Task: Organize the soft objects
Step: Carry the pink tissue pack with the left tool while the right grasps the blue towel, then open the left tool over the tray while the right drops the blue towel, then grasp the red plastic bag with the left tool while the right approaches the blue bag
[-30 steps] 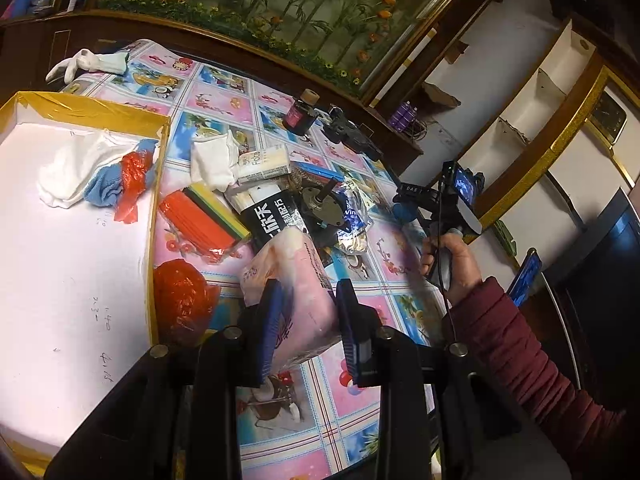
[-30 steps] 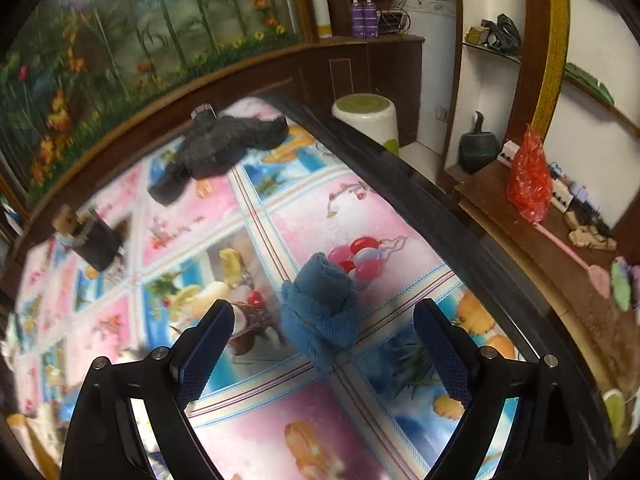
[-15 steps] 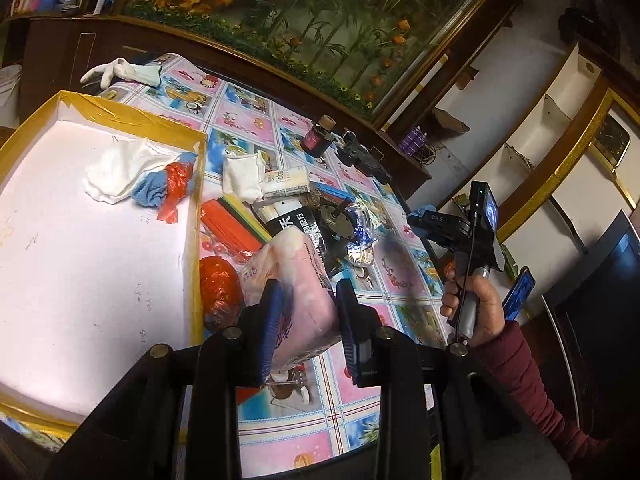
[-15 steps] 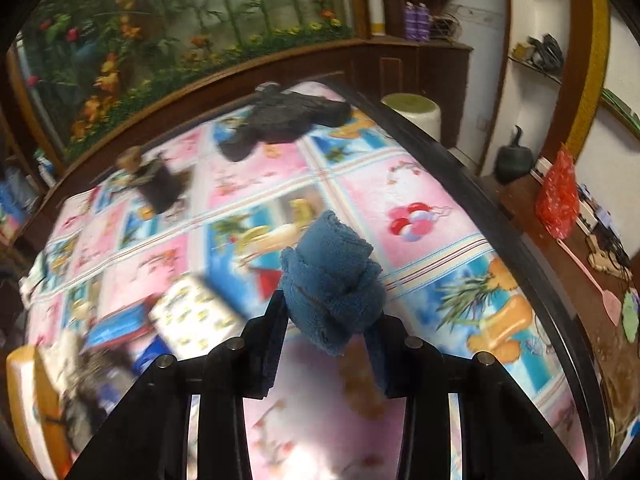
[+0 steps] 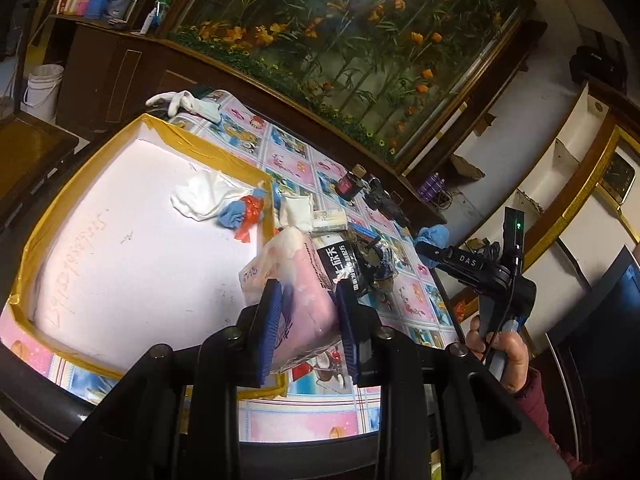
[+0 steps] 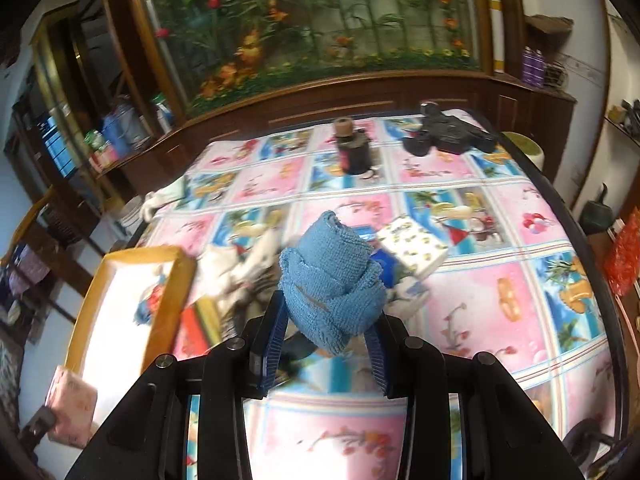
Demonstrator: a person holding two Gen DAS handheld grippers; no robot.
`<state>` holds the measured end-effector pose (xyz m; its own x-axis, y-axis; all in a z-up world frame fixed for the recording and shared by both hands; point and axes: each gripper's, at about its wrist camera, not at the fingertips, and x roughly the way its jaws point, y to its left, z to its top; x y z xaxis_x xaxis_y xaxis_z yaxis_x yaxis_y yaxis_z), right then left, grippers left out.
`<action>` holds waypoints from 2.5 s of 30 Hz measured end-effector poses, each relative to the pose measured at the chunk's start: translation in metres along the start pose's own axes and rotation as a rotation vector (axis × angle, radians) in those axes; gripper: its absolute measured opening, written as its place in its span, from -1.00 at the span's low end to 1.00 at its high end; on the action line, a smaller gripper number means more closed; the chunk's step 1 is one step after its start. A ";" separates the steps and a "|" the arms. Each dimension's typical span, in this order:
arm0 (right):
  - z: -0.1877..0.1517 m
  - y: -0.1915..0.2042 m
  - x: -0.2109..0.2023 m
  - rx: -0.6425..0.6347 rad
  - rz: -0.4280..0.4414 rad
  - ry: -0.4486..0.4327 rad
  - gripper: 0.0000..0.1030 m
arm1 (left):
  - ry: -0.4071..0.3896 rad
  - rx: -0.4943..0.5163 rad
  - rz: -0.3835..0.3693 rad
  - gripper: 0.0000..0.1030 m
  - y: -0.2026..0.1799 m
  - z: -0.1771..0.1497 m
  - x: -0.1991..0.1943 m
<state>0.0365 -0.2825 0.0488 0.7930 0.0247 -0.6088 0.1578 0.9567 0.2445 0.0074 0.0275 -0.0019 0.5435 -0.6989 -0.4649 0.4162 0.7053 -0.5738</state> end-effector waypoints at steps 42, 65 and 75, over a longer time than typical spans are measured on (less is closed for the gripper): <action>-0.003 0.219 0.183 -0.263 0.301 0.337 -0.20 | 0.082 -0.174 0.221 -0.06 0.147 0.135 0.123; -0.048 0.140 0.040 -0.297 0.153 -0.049 0.75 | 0.030 0.037 0.101 0.33 -0.001 0.059 0.049; -0.073 0.047 -0.009 -0.180 0.071 -0.078 0.76 | 0.119 0.067 0.076 0.33 -0.049 0.003 0.059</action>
<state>-0.0067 -0.2167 0.0105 0.8425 0.0780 -0.5331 -0.0021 0.9899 0.1416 0.0211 -0.0478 0.0006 0.4868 -0.6492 -0.5843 0.4268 0.7605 -0.4894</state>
